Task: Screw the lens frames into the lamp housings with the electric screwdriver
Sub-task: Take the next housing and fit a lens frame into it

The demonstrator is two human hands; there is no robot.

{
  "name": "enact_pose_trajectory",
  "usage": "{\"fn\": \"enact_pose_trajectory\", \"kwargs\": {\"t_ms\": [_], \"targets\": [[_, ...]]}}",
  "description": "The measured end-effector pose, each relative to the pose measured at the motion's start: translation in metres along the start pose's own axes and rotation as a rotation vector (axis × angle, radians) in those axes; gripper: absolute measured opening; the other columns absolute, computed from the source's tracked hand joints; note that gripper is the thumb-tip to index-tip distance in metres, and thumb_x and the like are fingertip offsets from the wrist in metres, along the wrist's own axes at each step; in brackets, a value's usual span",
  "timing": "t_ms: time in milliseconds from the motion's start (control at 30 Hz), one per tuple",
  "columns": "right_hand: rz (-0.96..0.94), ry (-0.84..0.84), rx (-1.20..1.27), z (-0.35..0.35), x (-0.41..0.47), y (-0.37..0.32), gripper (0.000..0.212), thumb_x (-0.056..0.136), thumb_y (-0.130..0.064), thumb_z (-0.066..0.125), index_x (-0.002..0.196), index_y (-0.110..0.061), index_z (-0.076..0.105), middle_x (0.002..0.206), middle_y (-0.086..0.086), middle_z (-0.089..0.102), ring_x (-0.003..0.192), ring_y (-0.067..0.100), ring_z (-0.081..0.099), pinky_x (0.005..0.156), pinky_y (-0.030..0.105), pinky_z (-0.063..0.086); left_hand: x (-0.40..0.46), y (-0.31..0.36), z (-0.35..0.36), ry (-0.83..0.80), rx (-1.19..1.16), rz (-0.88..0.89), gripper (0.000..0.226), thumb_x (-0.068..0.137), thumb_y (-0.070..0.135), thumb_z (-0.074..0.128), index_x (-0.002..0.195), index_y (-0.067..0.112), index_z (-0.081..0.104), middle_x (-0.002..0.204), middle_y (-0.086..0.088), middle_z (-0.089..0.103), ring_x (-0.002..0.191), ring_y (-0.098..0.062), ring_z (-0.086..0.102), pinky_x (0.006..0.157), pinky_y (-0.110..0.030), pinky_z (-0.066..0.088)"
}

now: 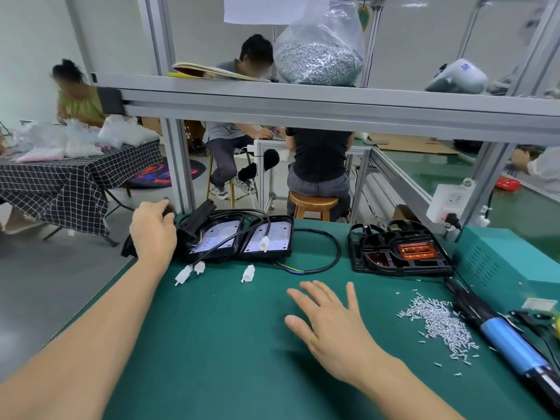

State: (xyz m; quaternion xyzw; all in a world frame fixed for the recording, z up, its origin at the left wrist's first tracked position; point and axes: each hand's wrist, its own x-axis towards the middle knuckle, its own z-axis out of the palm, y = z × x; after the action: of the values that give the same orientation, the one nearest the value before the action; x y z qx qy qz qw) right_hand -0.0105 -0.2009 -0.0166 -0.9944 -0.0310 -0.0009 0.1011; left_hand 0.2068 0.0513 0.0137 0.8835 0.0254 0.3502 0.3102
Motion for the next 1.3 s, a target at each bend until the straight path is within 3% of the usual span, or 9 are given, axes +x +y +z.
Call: {"fn": "enact_pose_trajectory", "kwargs": {"t_ms": [167,267,367,633,800,933,1033,1200,1300], "targets": [[-0.022,0.012,0.440,-0.018,0.011,-0.018,0.057,0.098,-0.060,0.026,0.151,-0.043,0.015,0.158,-0.020,0.017,0.144,-0.004,0.008,0.117,0.044,-0.015,-0.031,0.039,-0.028,0.228,-0.144,0.458,0.030,0.081,-0.014,0.060,0.110,-0.011,0.064,0.088,-0.027,0.060,0.084,-0.042,0.055,0.075,-0.038,0.038],[0.038,0.017,0.928,-0.038,0.034,-0.033,0.059,0.095,-0.064,0.033,0.150,-0.044,0.023,0.149,-0.029,0.028,0.135,-0.009,0.024,0.118,0.029,0.010,-0.073,0.069,-0.043,0.201,-0.201,0.677,0.026,0.083,-0.010,0.059,0.108,-0.010,0.066,0.083,-0.022,0.060,0.081,-0.032,0.052,0.072,-0.034,0.039],[0.070,0.013,1.295,-0.049,0.041,-0.039,0.035,0.102,-0.037,0.046,0.135,-0.027,0.045,0.141,-0.008,0.050,0.126,0.007,0.047,0.111,0.033,0.033,-0.129,0.096,-0.049,0.063,-0.303,0.836,0.026,0.096,0.006,0.046,0.102,-0.007,0.068,0.080,-0.014,0.061,0.076,-0.025,0.049,0.068,-0.035,0.043],[0.233,0.162,1.589,-0.032,0.006,0.009,0.024,0.097,-0.006,0.050,0.113,-0.019,0.061,0.089,-0.001,0.071,0.067,0.012,0.062,0.057,0.019,0.049,-0.204,0.126,-0.047,-0.149,-0.397,0.985,0.024,0.088,0.007,0.055,0.106,0.002,0.070,0.093,-0.009,0.066,0.083,-0.024,0.055,0.074,-0.032,0.046],[0.367,0.187,1.670,-0.028,-0.023,0.054,0.027,0.097,-0.006,0.050,0.117,-0.018,0.063,0.112,0.011,0.072,0.096,0.031,0.066,0.090,0.055,0.053,-0.176,0.098,-0.058,-0.127,-0.476,0.466,0.050,0.076,0.000,0.056,0.123,0.015,0.059,0.122,0.000,0.053,0.113,-0.018,0.045,0.099,-0.030,0.033],[0.390,0.119,1.659,-0.026,-0.041,0.071,0.027,0.098,-0.007,0.049,0.117,-0.019,0.064,0.107,0.004,0.074,0.087,0.024,0.072,0.066,0.035,0.060,-0.154,0.078,-0.038,-0.425,-0.011,0.373,0.074,0.068,-0.012,0.061,0.136,0.013,0.050,0.138,-0.006,0.046,0.112,-0.031,0.044,0.093,-0.039,0.038],[0.388,0.042,1.622,-0.016,-0.050,0.070,0.027,0.098,-0.006,0.048,0.119,-0.016,0.063,0.111,0.007,0.073,0.102,0.030,0.069,0.086,0.048,0.057,-0.150,0.077,-0.023,-0.552,0.014,0.380,0.056,0.085,0.005,0.061,0.138,0.018,0.048,0.137,0.000,0.047,0.114,-0.025,0.047,0.092,-0.036,0.042],[0.349,0.088,1.466,0.003,-0.062,0.059,0.029,0.098,-0.004,0.049,0.119,-0.018,0.063,0.108,0.000,0.074,0.094,0.024,0.065,0.091,0.037,0.050,-0.168,0.105,-0.022,-0.976,-0.822,-0.507,0.013,0.099,0.031,0.046,0.108,0.030,0.055,0.108,-0.012,0.068,0.094,-0.026,0.065,0.084,-0.032,0.050],[0.314,0.102,1.291,0.009,-0.067,0.046,0.034,0.098,-0.005,0.049,0.117,-0.029,0.061,0.099,-0.016,0.073,0.089,0.012,0.065,0.076,0.018,0.049,-0.179,0.108,-0.017,-1.127,-1.058,-0.734,0.056,0.089,0.039,0.057,0.137,0.013,0.043,0.128,-0.011,0.061,0.113,-0.027,0.061,0.097,-0.044,0.047]]}}
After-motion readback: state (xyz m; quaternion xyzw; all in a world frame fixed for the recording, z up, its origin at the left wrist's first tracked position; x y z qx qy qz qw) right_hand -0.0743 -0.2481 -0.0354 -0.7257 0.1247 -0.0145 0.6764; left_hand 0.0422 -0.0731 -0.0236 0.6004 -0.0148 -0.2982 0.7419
